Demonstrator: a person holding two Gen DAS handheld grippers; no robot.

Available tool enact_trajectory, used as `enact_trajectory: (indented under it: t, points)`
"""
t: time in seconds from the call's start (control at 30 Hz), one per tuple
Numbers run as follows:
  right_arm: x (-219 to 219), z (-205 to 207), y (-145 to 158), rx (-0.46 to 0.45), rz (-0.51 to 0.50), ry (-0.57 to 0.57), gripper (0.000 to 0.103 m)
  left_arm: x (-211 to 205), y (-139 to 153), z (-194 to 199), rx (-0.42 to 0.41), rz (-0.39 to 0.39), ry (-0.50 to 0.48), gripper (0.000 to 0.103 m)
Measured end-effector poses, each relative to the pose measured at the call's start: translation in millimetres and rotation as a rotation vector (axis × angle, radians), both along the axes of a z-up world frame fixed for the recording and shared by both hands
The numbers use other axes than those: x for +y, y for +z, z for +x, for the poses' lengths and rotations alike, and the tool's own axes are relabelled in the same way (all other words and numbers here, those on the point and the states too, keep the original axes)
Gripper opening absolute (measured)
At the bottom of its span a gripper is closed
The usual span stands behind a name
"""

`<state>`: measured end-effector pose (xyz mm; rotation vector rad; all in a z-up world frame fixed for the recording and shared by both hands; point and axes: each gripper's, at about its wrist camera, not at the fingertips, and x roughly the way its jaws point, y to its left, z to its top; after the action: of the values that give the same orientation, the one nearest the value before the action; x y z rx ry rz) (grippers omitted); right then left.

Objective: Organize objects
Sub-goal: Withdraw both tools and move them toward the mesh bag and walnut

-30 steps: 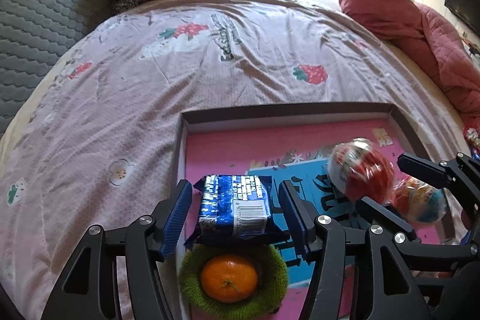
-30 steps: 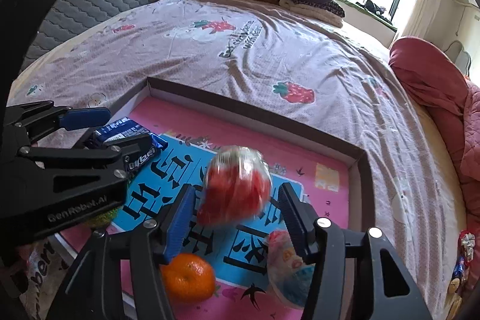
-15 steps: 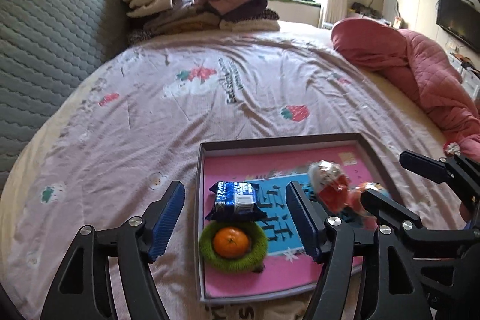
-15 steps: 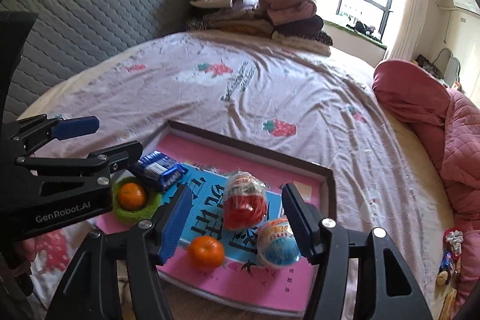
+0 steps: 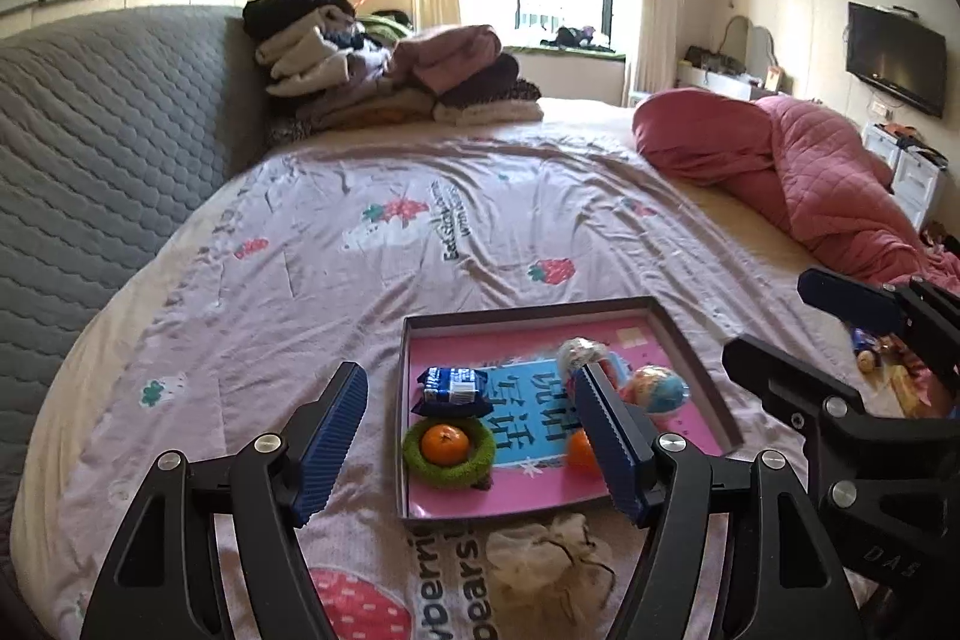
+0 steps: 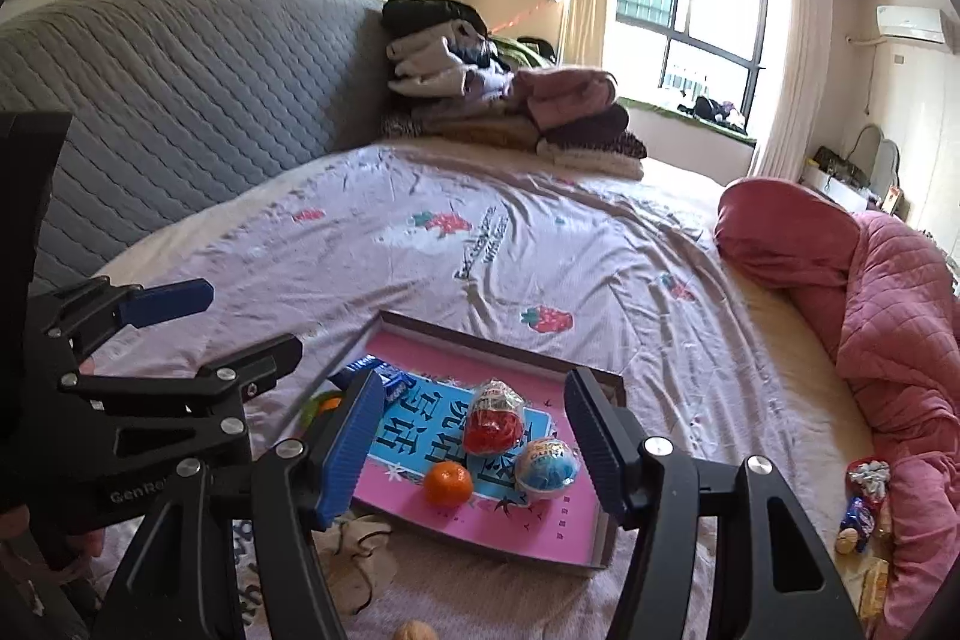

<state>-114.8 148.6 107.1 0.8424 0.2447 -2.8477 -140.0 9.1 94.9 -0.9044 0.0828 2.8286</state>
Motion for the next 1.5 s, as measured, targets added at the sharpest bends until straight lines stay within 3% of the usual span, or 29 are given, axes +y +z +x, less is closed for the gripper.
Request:
enact_trajectory:
  t: [0.53, 0.97, 1.17, 1.5]
  points:
    - [-4.0, 83.4, 29.5, 0.069, -0.029, 0.026, 0.064, -3.1, 26.5, 93.0, 0.059, -0.006, 0.008, 0.073]
    - [-4.7, 117.4, 30.0, 0.095, -0.04, 0.045, 0.064, -6.2, 15.2, 111.0, 0.024, 0.019, -0.004, 0.074]
    - [-1.2, 124.4, 14.0, 0.078, -0.05, 0.043, 0.064, -5.3, 2.6, 111.7, 0.007, 0.014, -0.002, 0.074]
    - [8.4, 117.6, -50.1, -0.044, -0.039, 0.031, 0.064, 3.9, -44.7, 95.9, -0.072, -0.015, -0.008, 0.074]
